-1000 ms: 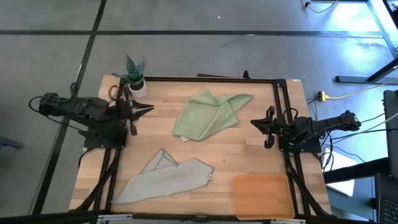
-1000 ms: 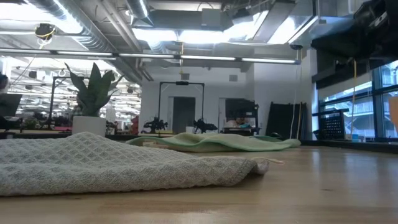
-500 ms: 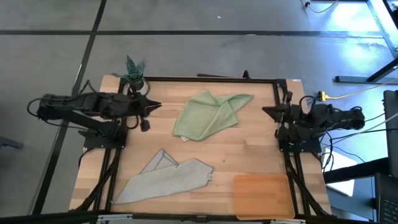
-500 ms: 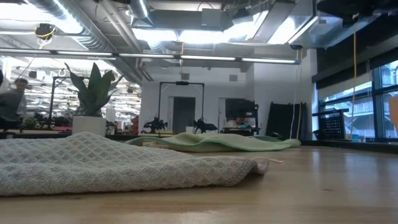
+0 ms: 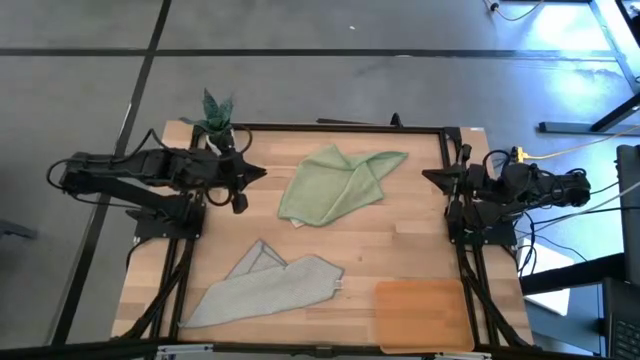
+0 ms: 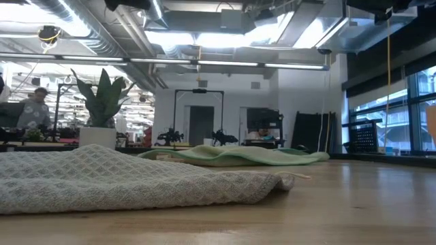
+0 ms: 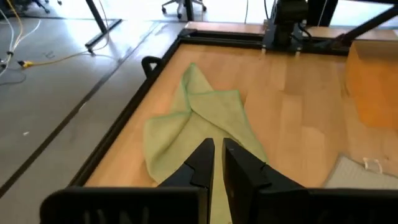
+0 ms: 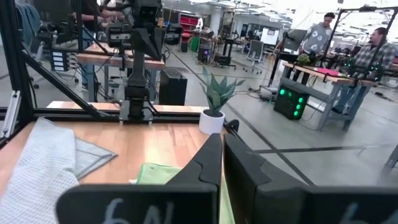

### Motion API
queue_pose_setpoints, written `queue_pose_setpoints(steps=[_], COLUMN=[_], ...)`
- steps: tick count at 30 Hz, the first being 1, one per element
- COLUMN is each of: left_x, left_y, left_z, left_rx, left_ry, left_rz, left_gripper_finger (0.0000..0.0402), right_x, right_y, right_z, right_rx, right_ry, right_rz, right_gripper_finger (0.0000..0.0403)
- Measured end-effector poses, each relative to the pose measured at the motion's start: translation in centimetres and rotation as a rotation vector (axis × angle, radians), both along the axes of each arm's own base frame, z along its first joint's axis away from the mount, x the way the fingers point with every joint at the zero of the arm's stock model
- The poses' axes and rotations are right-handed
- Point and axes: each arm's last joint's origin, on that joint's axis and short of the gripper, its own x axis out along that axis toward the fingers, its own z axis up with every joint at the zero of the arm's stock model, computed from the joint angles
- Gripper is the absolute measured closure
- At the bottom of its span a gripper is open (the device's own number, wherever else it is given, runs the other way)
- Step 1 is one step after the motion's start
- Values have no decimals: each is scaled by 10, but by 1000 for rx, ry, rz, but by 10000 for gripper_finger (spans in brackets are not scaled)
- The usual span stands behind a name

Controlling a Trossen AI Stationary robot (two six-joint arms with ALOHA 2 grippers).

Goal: Roll microfiber towels into tight, uniform cylinder then place into a basket
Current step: Roll the green microfiber towel

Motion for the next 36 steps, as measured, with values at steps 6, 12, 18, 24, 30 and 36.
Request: queue_pose_setpoints(steps=[6,12,18,24,30,36], left_x=[22,45,53,55,68,79], left_y=[-5,-8,-8,-6,-12,-15], left_z=[-16,-36,-48,-57,-84,-120], left_rx=[-90,-124,-171,-239,-236,-223], left_ry=[105,222,290,337,464,609], left_rz=[-109,-156,-106,-20,-18,-5], left_gripper_finger=[397,392,366,330,321,320], right_x=[0,0,0,0,0,0], right_y=[0,0,0,0,0,0], right_z=[0,0,0,0,-1,-1], right_rx=[0,0,0,-1,-5,-9], right_ry=[0,0,0,1,7,12], right_rz=[0,0,0,0,0,0], right_gripper_finger=[384,384,384,384,384,384])
